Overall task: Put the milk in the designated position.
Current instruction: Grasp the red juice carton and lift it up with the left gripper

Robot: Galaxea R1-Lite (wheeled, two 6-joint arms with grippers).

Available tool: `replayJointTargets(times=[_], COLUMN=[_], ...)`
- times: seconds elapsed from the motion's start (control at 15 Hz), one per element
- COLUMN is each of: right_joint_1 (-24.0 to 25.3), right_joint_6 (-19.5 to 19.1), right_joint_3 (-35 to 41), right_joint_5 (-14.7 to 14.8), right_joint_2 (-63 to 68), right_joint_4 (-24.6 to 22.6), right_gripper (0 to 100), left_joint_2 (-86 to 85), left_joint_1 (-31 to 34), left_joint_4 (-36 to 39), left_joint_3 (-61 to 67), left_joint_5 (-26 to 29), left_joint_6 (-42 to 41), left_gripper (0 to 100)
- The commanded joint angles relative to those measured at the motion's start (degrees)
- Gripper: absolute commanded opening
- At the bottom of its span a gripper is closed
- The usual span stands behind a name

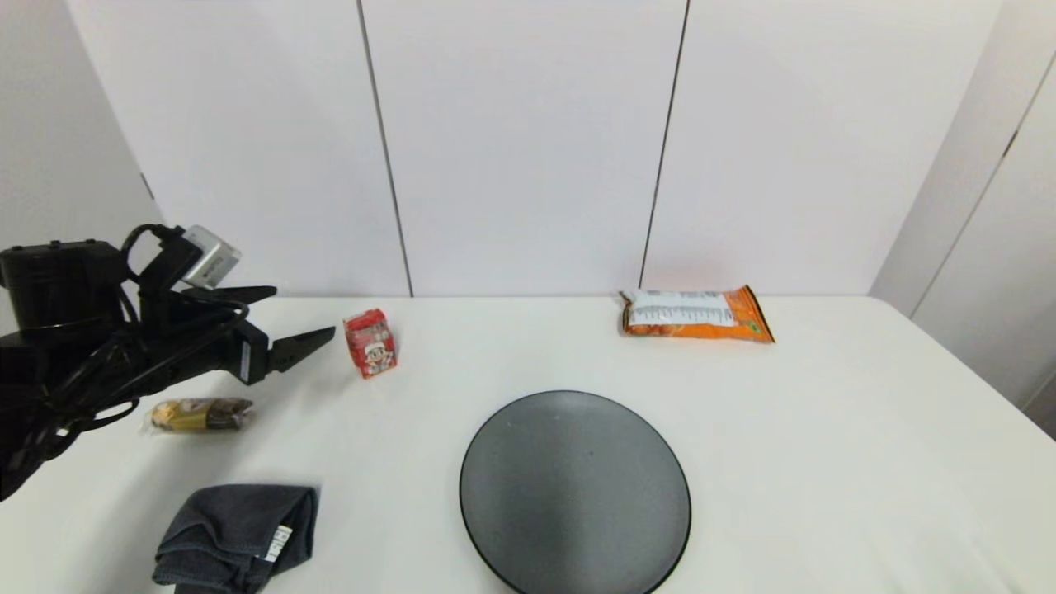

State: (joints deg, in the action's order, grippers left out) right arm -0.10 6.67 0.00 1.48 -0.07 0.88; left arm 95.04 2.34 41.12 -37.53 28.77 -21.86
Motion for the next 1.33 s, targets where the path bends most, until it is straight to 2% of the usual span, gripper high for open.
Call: replayJointTargets(times=[0.07,0.87,0.93,1.33], right_joint_1=[0.0,0.0,0.0,0.0], right_joint_6=[0.0,0.1,0.0,0.0], right_joint_3=[0.0,0.0,0.0,0.0], right_joint_5=[0.0,0.1,0.0,0.0], right_joint_2=[0.1,0.1,0.1,0.1], right_joint_4=[0.0,0.0,0.0,0.0], right_gripper=[100,100,100,100], left_joint_2=[15.7,27.7,27.8,27.8], left_joint_1=[0.0,-0.7,-1.0,-1.1], left_joint_4=[4.9,5.2,5.3,5.4], left_joint_3=[-6.8,-16.2,-16.7,-17.6], left_joint_5=[10.6,11.8,11.7,11.8], left_joint_6=[0.1,-0.4,-0.2,-0.4], left_gripper=[100,100,0,0])
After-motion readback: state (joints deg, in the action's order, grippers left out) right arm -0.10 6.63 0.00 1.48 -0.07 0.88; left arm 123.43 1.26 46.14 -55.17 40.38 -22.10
